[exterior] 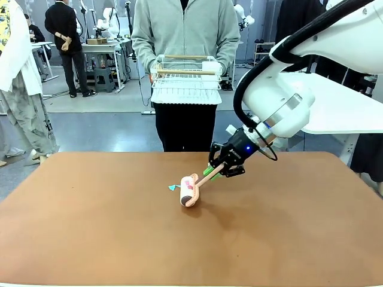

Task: Clean the table.
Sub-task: Clean the table with the Lint Roller when the human lifts the Dish drying rack.

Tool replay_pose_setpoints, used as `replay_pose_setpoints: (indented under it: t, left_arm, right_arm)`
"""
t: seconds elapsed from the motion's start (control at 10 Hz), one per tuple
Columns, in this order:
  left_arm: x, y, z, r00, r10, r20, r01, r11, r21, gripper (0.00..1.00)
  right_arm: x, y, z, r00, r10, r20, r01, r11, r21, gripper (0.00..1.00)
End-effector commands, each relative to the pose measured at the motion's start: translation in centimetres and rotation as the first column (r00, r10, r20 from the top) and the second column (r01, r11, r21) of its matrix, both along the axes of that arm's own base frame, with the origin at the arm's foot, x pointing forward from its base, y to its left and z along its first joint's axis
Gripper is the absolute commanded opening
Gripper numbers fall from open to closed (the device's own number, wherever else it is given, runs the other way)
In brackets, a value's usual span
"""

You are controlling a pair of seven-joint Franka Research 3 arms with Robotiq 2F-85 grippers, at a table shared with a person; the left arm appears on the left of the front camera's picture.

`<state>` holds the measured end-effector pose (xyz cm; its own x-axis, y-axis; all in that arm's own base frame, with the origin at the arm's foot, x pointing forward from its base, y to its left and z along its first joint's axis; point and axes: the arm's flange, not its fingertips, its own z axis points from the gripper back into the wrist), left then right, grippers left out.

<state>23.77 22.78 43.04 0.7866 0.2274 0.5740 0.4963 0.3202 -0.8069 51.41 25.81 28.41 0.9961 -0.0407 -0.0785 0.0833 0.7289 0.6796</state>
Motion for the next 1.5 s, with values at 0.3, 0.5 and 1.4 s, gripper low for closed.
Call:
replay_pose_setpoints:
  t: [0.3,0.5,1.4]
  left_arm:
    - [-0.3,0.1,0.1,1.000,-0.002,0.008,0.002,1.000,-0.007,1.00]
    - [-0.3,0.1,0.1,1.000,-0.002,0.008,0.002,1.000,-0.007,1.00]
    - [-0.3,0.1,0.1,1.000,-0.002,0.008,0.002,1.000,-0.007,1.00]
  right_arm:
    - [-1.4,5.7,-6.3,1.000,0.019,-0.001,-0.019,0.998,-0.054,0.00]
    - [-1.9,7.7,-6.6,0.997,0.062,0.035,-0.061,0.997,-0.043,0.00]
    - [-4.0,10.8,4.6,0.981,0.087,0.174,-0.095,0.995,0.034,0.00]
